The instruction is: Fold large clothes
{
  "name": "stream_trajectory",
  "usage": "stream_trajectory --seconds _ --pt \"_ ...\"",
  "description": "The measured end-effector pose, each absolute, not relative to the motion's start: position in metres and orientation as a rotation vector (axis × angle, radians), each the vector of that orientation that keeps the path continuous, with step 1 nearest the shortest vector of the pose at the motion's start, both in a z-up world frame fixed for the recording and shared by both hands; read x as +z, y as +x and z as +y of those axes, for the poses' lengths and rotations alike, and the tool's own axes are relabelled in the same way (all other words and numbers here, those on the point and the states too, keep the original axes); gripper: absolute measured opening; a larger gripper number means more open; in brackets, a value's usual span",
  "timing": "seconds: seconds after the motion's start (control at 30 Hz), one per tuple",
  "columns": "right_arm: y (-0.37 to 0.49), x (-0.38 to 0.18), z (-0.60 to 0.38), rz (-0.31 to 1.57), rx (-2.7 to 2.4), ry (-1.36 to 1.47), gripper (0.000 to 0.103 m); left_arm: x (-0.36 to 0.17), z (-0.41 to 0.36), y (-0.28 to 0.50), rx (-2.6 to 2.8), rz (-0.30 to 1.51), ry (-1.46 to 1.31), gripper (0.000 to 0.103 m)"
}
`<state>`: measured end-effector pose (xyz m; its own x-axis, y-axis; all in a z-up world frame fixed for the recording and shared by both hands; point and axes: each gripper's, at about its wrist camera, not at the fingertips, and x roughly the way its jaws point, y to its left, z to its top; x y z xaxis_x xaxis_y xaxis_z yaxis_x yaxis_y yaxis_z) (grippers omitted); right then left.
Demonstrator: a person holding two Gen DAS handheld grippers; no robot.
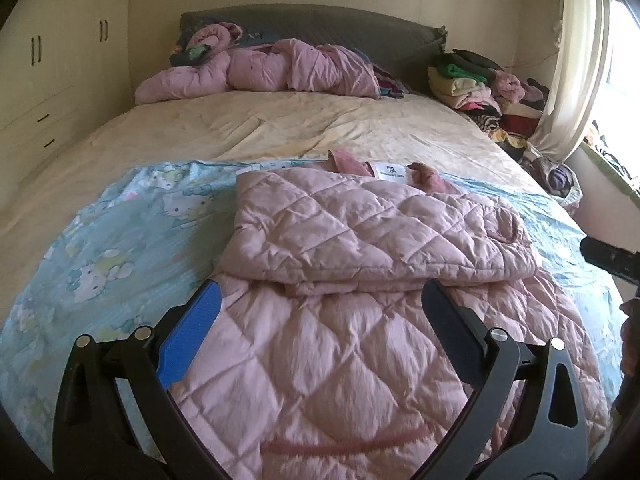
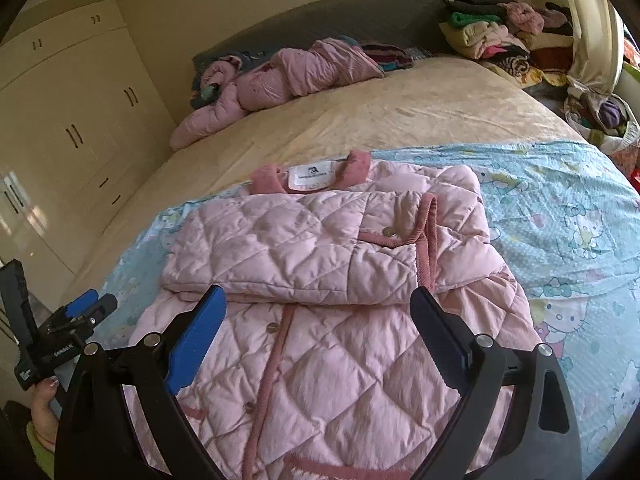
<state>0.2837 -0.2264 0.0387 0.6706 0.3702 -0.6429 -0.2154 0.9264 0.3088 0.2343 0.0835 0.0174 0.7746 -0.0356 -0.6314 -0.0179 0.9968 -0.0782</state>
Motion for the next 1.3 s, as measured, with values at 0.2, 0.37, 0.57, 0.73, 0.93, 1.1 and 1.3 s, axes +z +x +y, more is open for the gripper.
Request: stream_trajectory --seconds 0.2,0.37,0.57,0.73,0.93,1.1,1.3 --pt "0.263 0.055 -0.228 0.726 0.364 0.213 0.092 0.024 0.08 0.212 0.01 0.682 -0.063 0.094" --pt "0.245 0.065 -0.23 0.702 0.378 0.199 0.092 0.029 0.077 0.195 0.017 0.673 -0.051 0.094" --pt "0.218 0.075 -0.235 0.679 0.383 0.17 0.092 0.033 0.076 0.175 0.024 0.664 -0.052 0.094" --pt "0.199 0.077 -0.238 0.672 0.397 0.156 0.092 0.035 0.075 0.16 0.033 0.661 -0.039 0.094" --pt "0.182 0.074 -0.239 0.677 0.393 0.135 0.093 0.033 0.076 0.144 0.039 0.665 -0.038 0.094" --pt "0.169 0.068 -0.24 0.692 0.389 0.112 0.092 0.028 0.08 0.131 0.055 0.677 -0.032 0.094" --pt "0.156 0.059 -0.24 0.707 0.37 0.066 0.092 0.02 0.087 0.119 0.079 0.701 -0.035 0.094"
